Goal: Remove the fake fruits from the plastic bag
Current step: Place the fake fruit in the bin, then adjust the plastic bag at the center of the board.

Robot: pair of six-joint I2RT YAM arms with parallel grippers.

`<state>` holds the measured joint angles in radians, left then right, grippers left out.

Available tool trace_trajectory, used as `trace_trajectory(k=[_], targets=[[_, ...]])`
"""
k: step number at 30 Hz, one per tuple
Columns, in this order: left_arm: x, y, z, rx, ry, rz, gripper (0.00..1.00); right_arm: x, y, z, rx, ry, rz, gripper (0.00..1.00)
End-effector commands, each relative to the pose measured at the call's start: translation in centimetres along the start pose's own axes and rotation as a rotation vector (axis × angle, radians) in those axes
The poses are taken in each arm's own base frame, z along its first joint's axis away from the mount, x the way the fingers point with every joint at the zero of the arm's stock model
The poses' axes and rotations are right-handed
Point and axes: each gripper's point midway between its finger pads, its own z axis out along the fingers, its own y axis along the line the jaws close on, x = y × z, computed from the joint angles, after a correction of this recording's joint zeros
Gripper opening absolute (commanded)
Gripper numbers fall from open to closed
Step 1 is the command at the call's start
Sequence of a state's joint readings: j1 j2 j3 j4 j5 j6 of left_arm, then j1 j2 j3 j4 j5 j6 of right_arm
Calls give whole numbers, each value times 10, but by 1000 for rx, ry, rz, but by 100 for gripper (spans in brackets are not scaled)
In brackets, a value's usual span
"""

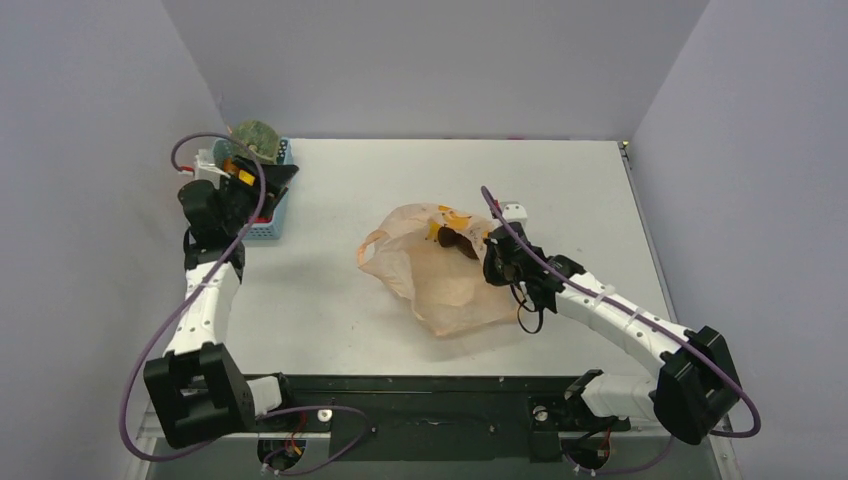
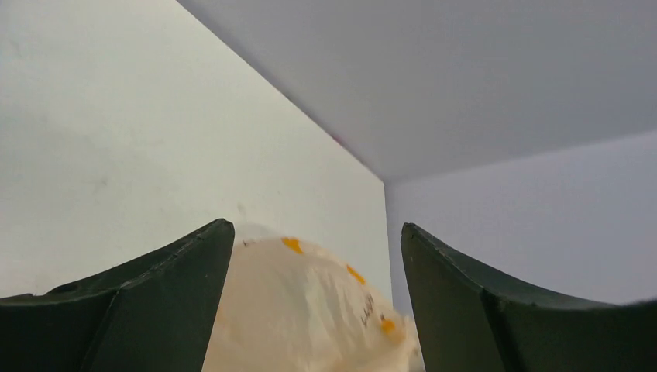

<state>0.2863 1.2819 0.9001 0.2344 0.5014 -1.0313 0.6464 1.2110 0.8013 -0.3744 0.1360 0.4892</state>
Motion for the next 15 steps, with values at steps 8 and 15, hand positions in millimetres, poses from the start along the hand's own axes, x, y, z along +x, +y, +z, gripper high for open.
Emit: trace_trajectory(k=[8, 15], targets=[[107, -71, -118, 243, 317, 203, 78, -84, 95, 2, -80, -103, -171, 0], [121, -92, -166, 289, 307, 259, 83, -93, 173, -5, -201, -86, -273, 0]])
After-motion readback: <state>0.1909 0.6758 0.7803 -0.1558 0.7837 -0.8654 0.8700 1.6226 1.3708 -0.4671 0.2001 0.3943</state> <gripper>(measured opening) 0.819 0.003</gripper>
